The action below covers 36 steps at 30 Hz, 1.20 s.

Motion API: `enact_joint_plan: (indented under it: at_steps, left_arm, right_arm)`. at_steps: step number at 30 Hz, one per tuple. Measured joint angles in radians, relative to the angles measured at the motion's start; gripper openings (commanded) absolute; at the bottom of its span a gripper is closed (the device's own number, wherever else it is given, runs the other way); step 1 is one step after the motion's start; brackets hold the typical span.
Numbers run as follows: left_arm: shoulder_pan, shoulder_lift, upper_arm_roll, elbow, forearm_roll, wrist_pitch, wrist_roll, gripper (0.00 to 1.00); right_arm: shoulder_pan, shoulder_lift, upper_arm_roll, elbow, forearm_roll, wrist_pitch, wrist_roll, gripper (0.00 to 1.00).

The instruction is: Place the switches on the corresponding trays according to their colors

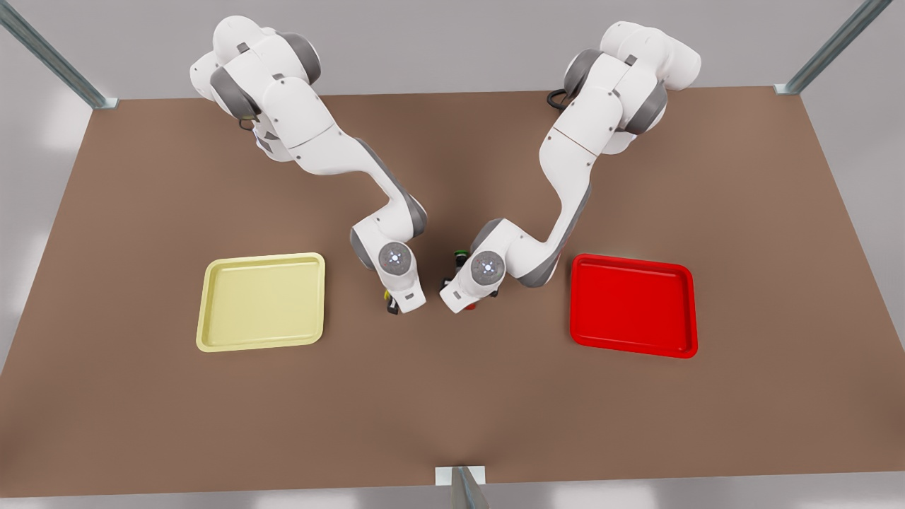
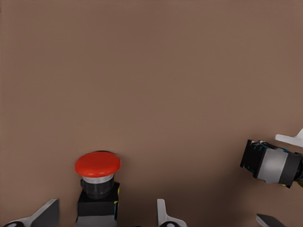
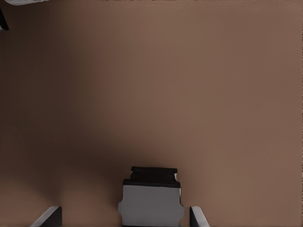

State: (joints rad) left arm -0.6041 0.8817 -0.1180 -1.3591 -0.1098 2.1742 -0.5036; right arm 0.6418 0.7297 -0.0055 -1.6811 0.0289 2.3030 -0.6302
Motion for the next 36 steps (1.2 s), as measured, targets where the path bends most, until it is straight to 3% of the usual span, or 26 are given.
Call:
enact_joint_plan:
  at_steps: [3,5,7,12,14,15,21,24,30,36]
  left_arm:
    - [-0.001,0.003,0.000,-0.004,0.002,0.010,-0.022,1.00]
    - [-0.002,0.006,0.000,-0.005,0.011,0.013,-0.035,1.00]
    - [-0.001,0.007,0.000,-0.008,0.024,0.016,-0.047,1.00]
    - [0.000,0.015,0.000,-0.011,0.039,0.020,-0.071,1.00]
    - [0.000,0.018,0.000,-0.011,0.046,0.021,-0.079,0.80]
    - [-0.001,0.019,0.000,-0.011,0.049,0.022,-0.083,0.76]
    - [-0.001,0.023,0.000,-0.011,0.058,0.023,-0.101,0.76]
    - [-0.002,0.026,0.001,-0.011,0.062,0.022,-0.108,0.52]
    - [0.000,0.013,0.009,-0.011,0.067,0.012,-0.121,0.50]
    - [0.077,-0.108,0.042,-0.041,0.088,-0.115,-0.103,0.51]
  right_arm:
    - [-0.001,0.000,0.000,-0.006,0.000,0.012,-0.019,1.00]
    - [-0.001,0.000,0.000,-0.006,0.000,0.016,-0.031,0.71]
    - [-0.001,0.000,-0.001,-0.007,0.001,0.017,-0.043,0.58]
    - [-0.002,0.000,-0.001,-0.004,-0.001,0.018,-0.067,0.48]
    - [-0.002,0.000,-0.001,-0.004,0.002,0.018,-0.078,0.38]
    - [-0.002,-0.001,-0.001,-0.004,0.004,0.017,-0.084,0.34]
    - [-0.006,-0.003,-0.001,-0.001,0.012,0.014,-0.118,0.30]
    - [-0.008,-0.007,-0.002,0.011,0.012,0.009,-0.133,0.30]
    - [-0.047,-0.076,-0.026,0.033,-0.011,-0.075,-0.160,0.31]
    - [-0.193,-0.166,-0.221,-0.026,-0.081,-0.209,-0.233,0.31]
